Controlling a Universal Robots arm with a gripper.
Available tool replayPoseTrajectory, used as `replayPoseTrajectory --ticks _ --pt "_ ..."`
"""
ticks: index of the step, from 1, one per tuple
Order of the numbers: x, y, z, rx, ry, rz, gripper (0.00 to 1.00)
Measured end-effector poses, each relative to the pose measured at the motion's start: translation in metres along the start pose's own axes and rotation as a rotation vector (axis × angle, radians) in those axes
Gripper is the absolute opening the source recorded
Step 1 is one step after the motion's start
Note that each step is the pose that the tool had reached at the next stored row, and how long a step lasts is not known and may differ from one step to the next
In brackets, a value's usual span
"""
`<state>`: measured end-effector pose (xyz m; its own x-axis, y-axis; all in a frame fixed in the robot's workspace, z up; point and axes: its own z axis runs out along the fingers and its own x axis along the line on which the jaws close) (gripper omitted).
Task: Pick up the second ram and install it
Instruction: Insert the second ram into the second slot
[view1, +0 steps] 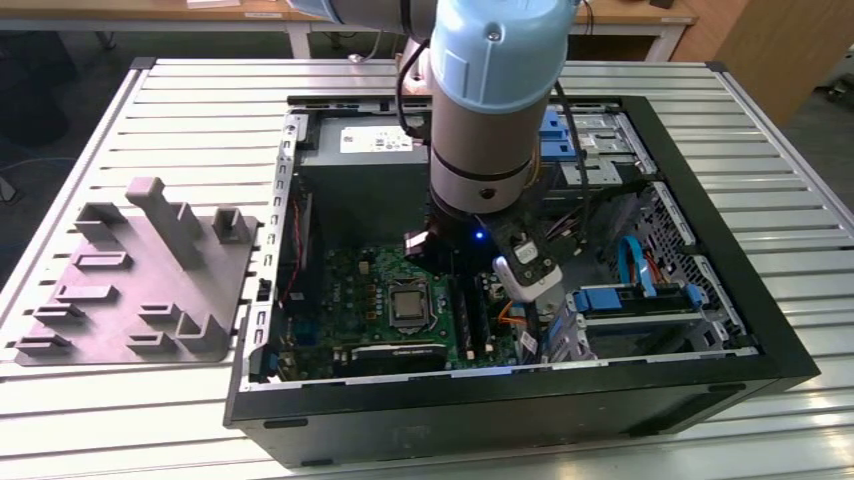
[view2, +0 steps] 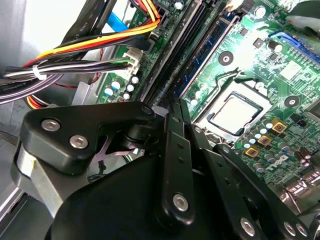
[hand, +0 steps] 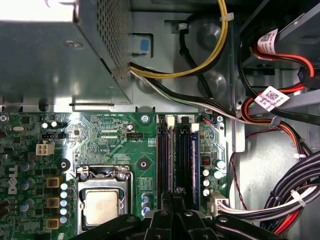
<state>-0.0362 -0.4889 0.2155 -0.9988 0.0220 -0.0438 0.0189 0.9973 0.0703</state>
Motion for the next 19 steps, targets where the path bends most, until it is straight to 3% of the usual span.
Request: replayPoseTrajectory --ticks 5,8,12,19 --pt "0.0 0.0001 0.0005 -0.001 -0.0002 0.0 0.13" --pt "0.0 0.0 0.0001 0.0 0.0 0.0 0.25" --pt "0.0 0.0 -0.001 0.0004 0.0001 0.0 0.25" --pt "-0.0008 0.0014 -0.0189 -0.0001 -0.0001 0.0 0.25"
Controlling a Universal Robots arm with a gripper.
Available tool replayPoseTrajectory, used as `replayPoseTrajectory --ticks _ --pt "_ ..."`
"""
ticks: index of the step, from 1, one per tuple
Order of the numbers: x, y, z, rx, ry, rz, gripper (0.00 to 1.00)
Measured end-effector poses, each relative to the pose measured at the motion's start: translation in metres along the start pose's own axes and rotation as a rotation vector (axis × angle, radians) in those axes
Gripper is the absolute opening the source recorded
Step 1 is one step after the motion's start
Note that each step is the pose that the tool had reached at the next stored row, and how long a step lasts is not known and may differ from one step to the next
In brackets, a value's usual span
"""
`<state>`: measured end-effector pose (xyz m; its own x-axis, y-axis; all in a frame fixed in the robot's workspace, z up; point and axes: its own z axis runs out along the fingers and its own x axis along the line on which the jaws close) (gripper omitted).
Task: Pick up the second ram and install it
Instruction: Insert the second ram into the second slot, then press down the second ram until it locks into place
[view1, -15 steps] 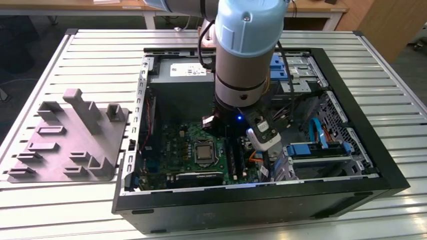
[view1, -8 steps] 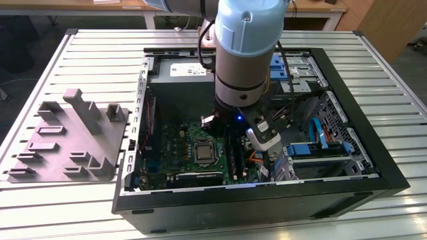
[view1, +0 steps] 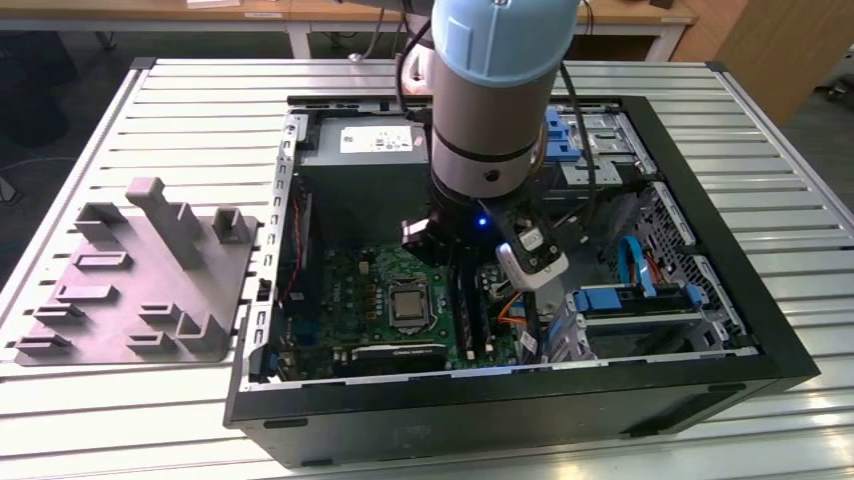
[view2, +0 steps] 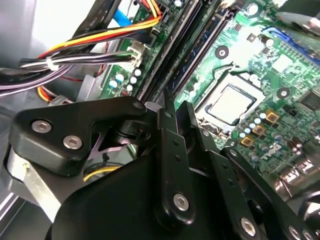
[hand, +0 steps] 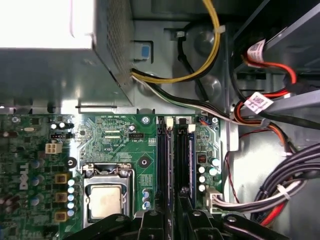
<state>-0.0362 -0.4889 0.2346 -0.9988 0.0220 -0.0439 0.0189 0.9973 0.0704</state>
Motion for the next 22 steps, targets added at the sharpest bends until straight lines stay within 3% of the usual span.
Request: replayPoseTrajectory --ticks 8,9,12,22 --pt "-0.0001 0.0001 -0.0017 0.0 0.0 0.0 0.24" --pt "-0.0001 0.0001 -0.0017 0.0 0.0 0.0 0.17" --pt "-0.0001 0.0001 -0.0018 0.0001 0.0 0.0 0.1" --pt "-0.0001 0.0002 -0.0026 0.0001 0.0 0.0 0.1"
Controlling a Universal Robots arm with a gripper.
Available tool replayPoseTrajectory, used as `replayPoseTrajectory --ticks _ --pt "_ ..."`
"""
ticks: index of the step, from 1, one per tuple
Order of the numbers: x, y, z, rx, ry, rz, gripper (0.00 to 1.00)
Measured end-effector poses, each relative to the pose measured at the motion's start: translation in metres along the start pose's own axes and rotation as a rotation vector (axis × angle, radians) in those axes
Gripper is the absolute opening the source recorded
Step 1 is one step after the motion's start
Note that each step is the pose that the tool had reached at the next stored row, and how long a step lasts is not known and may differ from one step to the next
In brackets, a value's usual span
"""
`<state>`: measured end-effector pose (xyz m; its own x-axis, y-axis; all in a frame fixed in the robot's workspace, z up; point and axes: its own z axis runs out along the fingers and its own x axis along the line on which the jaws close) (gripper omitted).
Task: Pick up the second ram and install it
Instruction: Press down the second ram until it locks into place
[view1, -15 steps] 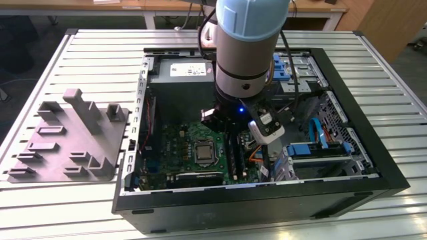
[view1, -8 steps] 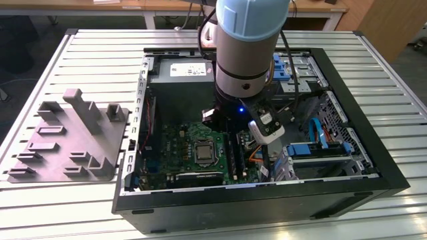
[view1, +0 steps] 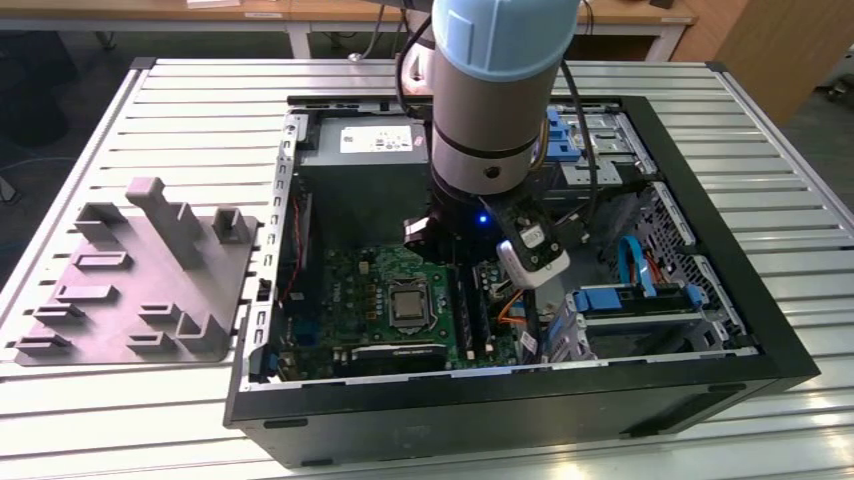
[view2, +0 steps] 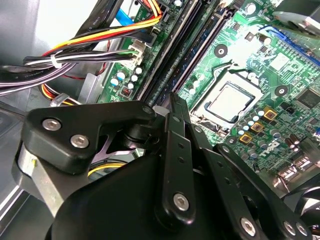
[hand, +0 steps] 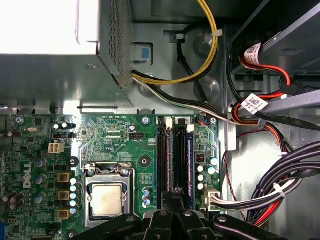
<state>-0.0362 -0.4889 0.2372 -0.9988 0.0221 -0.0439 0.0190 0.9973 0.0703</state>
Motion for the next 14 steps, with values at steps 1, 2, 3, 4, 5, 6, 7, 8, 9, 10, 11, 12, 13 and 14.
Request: replayPoseTrajectory --ticks 1,2,3,4,5,6,7,8,9,10,11,12,13,14 --pt "0.0 0.0 0.0 0.0 0.0 0.0 0.1" --pt "0.0 0.0 0.0 -0.0001 0.0 0.0 0.1" --pt "0.0 0.0 -0.0001 0.0 0.0 0.0 0.1" --pt "0.0 0.0001 -0.0001 0.0001 0.0001 0.0 0.1" --pt "-0.0001 0.0004 -0.0002 0.0003 0.0001 0.0 0.1" --pt "0.0 0.001 -0.0001 0.0002 0.0001 0.0 0.1" --pt "0.0001 0.0018 0.0 0.0001 0.0 0.0 0.1" --pt "0.0001 0.0028 0.0001 0.0001 0.0 0.0 0.1" --pt "0.0001 0.0041 0.0002 0.0 0.0 0.0 0.1" --pt "0.0001 0.0058 0.0004 0.0 0.0 0.0 0.1" --pt "0.0002 0.0075 0.0005 0.0 0.0 0.0 0.1" --pt "0.0002 0.0095 0.0006 0.0 0.0 0.0 0.1" --pt "0.0002 0.0115 0.0008 -0.0001 0.0 0.0 0.1" --pt "0.0003 0.0137 0.0009 0.0 0.0 0.0 0.1"
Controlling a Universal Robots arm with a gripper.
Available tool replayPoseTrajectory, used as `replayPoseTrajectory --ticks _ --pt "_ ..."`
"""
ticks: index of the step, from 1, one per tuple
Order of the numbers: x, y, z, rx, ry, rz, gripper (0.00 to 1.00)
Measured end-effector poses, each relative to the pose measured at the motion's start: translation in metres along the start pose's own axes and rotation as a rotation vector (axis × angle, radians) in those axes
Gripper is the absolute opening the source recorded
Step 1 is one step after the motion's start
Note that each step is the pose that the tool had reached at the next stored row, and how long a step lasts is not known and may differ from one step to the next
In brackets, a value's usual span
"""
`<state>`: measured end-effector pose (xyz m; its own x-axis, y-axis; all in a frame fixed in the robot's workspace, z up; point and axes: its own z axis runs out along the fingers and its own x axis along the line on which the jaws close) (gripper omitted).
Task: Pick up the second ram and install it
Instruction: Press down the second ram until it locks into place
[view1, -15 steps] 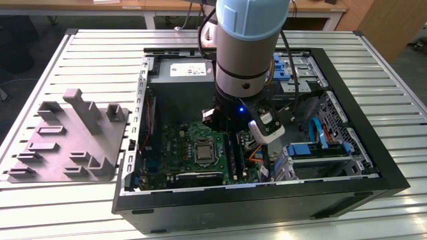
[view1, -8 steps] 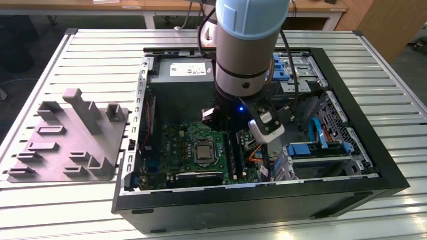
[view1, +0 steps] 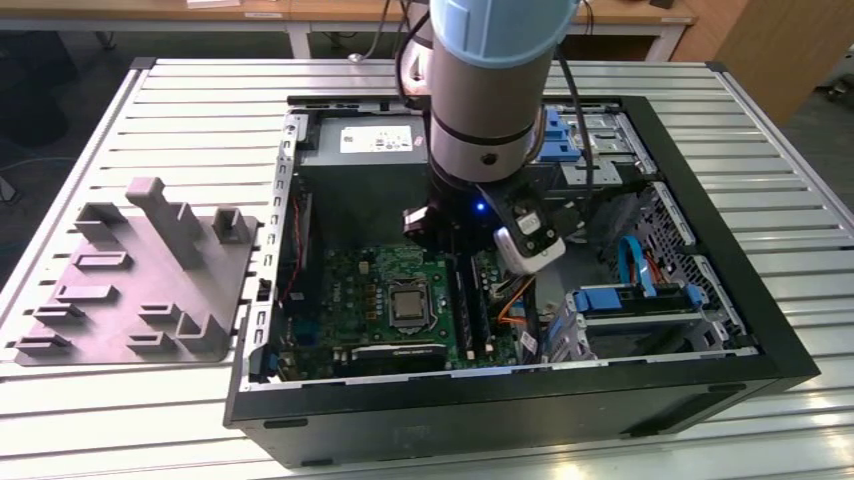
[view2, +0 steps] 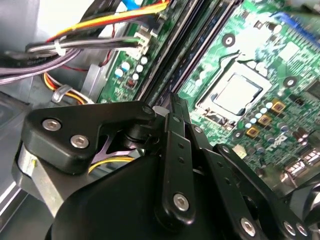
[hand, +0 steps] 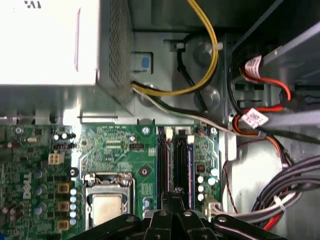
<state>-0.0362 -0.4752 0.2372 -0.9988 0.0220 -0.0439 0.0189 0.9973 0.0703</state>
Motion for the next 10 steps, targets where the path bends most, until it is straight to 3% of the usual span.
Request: replayPoseTrajectory --ticks 10 --pt "0.0005 0.0161 0.0013 0.0 0.0 0.0 0.1"
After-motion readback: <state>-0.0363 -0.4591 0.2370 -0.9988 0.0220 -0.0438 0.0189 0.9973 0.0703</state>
